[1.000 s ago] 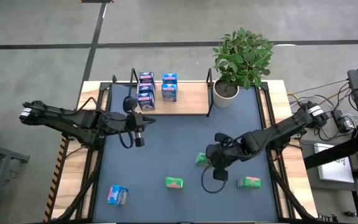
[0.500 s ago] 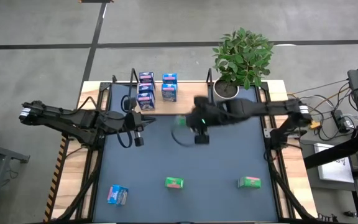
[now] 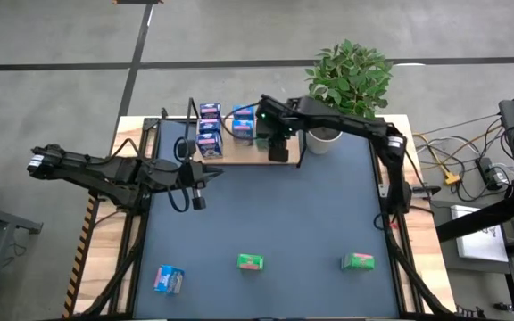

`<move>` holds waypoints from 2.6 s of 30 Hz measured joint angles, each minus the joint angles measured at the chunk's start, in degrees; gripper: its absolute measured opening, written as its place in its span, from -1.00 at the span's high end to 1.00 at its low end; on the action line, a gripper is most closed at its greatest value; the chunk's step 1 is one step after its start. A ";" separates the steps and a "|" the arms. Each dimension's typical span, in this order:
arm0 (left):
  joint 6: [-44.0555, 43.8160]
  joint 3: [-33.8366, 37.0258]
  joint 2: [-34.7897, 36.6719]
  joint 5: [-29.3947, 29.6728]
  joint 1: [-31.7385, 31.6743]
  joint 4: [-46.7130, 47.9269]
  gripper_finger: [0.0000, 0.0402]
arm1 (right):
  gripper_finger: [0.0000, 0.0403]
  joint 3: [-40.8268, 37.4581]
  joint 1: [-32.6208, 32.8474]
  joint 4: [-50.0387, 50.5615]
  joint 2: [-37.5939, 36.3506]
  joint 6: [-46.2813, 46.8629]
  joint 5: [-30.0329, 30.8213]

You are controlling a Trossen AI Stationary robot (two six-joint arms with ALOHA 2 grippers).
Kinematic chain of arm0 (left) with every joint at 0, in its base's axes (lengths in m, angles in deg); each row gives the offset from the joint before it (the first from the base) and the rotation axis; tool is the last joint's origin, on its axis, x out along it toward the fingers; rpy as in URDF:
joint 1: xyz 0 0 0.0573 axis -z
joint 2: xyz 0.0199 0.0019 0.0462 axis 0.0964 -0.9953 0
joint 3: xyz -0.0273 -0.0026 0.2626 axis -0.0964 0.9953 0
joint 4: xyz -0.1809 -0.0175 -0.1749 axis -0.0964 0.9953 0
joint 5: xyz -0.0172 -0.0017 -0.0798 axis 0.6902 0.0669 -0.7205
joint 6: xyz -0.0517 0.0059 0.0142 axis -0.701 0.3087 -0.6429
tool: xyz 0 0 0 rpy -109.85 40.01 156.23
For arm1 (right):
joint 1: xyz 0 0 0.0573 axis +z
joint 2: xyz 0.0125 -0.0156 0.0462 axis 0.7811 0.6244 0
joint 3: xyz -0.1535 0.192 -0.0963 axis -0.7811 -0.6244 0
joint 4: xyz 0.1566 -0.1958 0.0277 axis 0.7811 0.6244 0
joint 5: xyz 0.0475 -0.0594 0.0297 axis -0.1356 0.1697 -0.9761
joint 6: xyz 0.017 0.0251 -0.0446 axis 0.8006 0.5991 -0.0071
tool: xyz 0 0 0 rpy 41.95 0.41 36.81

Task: Stack cereal on shelf
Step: Put the middle green cereal box on the shelf

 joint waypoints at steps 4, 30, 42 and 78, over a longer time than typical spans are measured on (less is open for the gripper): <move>0.17 0.00 0.02 0.00 0.00 0.20 1.00 | 0.45 0.00 -1.75 -0.25 2.19 -0.30 -0.01; 0.07 0.00 0.02 -0.04 0.00 0.18 1.00 | 0.20 7.89 -1.31 0.95 2.65 1.89 1.17; 0.00 0.16 0.02 -0.04 0.00 0.17 1.00 | 0.93 1.70 -0.93 -3.40 2.59 1.61 6.53; 0.35 1.42 0.02 0.17 0.00 0.16 1.00 | 0.94 -3.79 -4.17 -9.46 2.66 -15.54 25.20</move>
